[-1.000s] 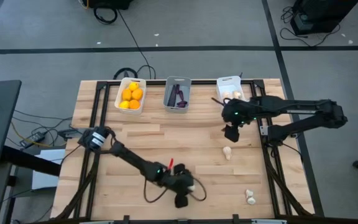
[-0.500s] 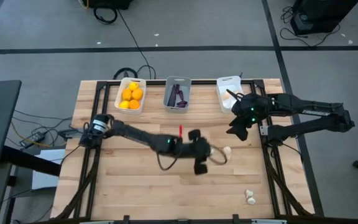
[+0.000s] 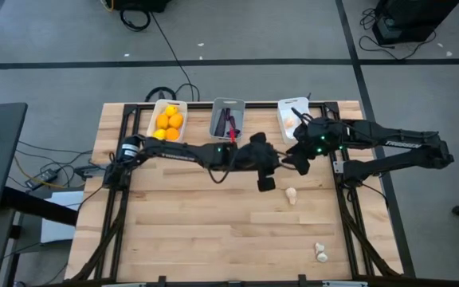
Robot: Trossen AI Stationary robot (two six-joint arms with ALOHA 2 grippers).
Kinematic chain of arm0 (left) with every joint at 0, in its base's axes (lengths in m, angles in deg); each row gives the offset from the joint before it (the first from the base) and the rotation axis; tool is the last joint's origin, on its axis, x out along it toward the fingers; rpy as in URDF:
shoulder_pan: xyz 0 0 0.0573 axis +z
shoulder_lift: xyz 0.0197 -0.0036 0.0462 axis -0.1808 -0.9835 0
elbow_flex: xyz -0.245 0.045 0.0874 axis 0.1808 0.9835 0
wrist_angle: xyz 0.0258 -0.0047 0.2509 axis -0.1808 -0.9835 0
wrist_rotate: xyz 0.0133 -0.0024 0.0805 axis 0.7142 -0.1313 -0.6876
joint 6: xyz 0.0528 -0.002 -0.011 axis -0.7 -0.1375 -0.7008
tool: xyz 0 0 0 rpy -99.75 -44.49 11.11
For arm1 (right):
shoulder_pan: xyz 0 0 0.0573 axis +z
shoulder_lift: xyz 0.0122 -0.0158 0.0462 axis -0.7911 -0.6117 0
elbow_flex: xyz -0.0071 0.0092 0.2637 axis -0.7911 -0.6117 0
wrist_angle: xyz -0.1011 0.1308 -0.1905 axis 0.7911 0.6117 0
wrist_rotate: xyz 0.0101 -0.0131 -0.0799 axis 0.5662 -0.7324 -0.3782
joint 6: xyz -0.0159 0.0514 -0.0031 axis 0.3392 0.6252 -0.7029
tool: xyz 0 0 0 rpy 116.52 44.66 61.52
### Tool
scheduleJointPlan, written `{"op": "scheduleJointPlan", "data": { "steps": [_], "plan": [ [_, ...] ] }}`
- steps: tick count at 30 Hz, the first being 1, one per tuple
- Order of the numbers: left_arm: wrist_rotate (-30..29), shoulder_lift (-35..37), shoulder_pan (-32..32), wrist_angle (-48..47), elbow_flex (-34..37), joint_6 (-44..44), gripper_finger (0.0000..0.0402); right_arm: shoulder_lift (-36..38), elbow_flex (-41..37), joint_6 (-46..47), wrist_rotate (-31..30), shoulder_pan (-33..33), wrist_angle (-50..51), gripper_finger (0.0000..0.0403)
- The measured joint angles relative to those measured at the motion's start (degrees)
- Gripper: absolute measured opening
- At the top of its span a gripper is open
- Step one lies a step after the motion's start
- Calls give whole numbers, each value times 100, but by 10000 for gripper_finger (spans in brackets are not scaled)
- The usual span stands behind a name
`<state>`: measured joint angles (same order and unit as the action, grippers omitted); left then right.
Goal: Sort produce into baskets
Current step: Put the garlic into the right white bin
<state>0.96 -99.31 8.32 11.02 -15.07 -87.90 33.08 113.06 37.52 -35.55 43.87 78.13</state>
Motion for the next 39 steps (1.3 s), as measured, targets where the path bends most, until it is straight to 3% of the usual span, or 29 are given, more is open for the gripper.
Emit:
{"op": "scheduleJointPlan", "data": {
  "steps": [10, 19, 24, 27, 32, 36, 39],
  "plan": [
    [370, -2, 367, 610, -65, -262, 113, -69, 7, 66, -13, -335, -392, 230],
    [243, -7, 572, 691, -63, 121, 121, -70, 11, -21, 47, -804, -432, 90],
    [297, -4, 748, 466, -76, 682, 164, -96, 11, -315, -159, -1213, -368, 83],
    [491, 19, 893, 153, -13, 738, 191, -131, -20, -570, -825, -1606, -128, 60],
    [580, 17, 958, -290, 3, 706, 212, -430, -9, -1105, -1777, -2407, 196, 59],
    [595, 15, 963, -415, 3, 710, 213, -753, -7, -1344, -1646, -3099, 183, 60],
    [594, 15, 947, -392, 3, 705, 213, -1039, -7, -1676, -1366, -3459, 93, 87]
  ]
}}
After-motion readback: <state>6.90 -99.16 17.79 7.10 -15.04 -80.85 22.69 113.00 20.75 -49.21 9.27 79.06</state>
